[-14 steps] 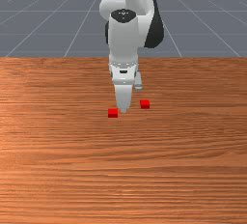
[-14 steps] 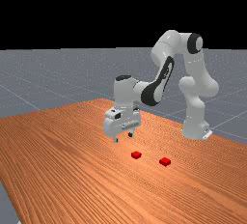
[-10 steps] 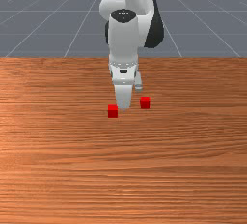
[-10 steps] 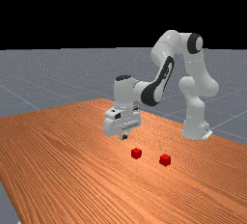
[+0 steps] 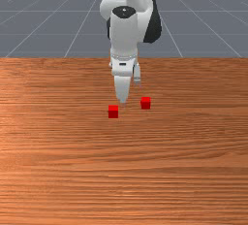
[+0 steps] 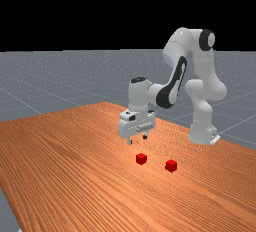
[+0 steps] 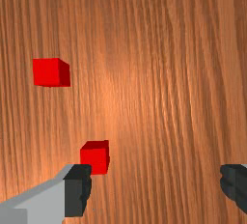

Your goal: Stack all the cube

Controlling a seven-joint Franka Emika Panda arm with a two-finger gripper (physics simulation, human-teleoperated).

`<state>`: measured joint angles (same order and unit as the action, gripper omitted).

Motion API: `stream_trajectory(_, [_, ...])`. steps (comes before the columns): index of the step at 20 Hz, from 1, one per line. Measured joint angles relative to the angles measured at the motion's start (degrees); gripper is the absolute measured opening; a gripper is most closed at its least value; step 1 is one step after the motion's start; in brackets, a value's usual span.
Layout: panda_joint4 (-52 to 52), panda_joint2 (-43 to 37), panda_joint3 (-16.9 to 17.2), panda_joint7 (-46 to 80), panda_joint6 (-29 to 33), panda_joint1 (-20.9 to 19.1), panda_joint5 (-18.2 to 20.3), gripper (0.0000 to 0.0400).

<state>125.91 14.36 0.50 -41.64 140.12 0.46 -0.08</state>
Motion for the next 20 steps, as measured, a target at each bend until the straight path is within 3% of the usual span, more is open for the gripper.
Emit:
stream_trajectory(1, [1.9, -1.8, -0.3, -2.6, -3.0, -0.3, -0.1, 0.0398])
stream_trajectory(3, [7.5, -5.8, -0.3, -2.6, -1.5, -0.3, -0.1, 0.0399])
stream_trajectory(9, [10.2, -4.6, -0.3, -2.5, 3.9, -0.3, -0.1, 0.04])
stream_trajectory(14, [7.3, 1.7, -0.4, -2.6, 3.8, -0.2, -0.1, 0.04])
stream_trajectory(20, [7.9, 7.7, -0.3, -2.5, 11.6, -0.3, -0.1, 0.04])
